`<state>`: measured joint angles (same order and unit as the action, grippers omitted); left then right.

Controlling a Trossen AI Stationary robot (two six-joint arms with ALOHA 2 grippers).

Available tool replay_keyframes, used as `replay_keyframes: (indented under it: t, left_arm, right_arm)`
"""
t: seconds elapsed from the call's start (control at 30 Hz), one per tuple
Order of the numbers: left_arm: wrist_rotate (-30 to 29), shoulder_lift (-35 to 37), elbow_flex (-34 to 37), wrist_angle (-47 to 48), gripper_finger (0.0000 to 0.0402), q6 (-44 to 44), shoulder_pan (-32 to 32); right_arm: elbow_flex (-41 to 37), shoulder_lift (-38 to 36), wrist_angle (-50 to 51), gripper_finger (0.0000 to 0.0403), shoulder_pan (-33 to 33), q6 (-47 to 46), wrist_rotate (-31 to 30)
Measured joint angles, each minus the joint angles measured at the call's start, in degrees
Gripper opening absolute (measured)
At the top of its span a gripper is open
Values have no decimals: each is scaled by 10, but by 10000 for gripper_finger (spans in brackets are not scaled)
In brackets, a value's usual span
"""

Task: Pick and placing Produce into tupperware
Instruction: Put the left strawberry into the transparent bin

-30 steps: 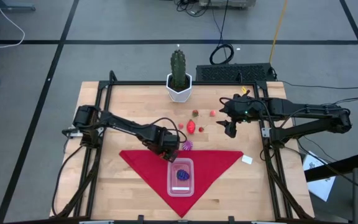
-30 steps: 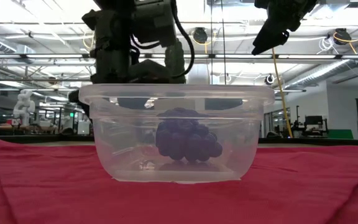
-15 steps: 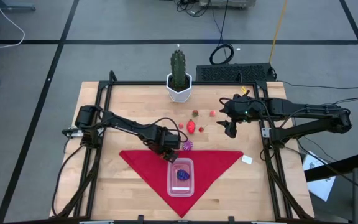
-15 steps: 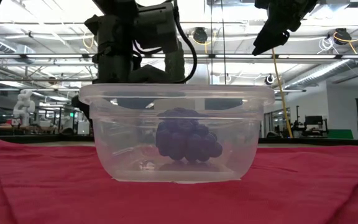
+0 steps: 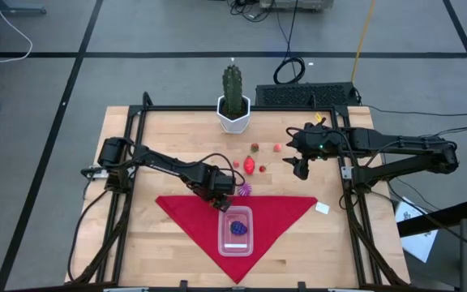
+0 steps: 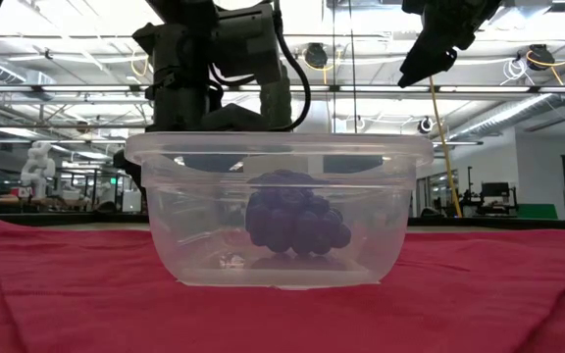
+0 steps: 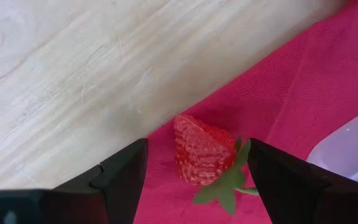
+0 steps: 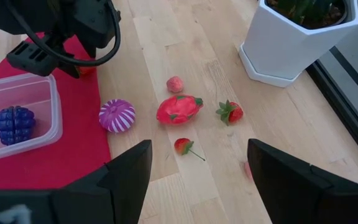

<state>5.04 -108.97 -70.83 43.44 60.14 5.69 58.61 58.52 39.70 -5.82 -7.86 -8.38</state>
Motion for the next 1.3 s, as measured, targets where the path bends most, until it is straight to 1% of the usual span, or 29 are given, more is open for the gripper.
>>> replay_keyframes:
  t: [0.2,0.3,0.67,0.87,0.97,1.17,1.3]
  left_arm:
    - [0,0,0,1,275,-3,0]
    - [0,0,0,1,268,-5,0]
    - [-1,0,0,1,167,-10,0]
    - [-1,0,0,0,131,-10,0]
    - [0,0,0,0,129,-13,0]
    - [9,0,0,1,145,-24,0]
    - [10,0,0,1,143,-29,-2]
  right_arm:
    - [0,0,0,254,0,0,0]
    - [0,0,0,254,0,0,0]
    - [0,0,0,254,0,0,0]
    - [0,0,0,254,0,0,0]
    - [0,0,0,254,0,0,0]
    - [0,0,0,254,0,0,0]
    - [0,0,0,254,0,0,0]
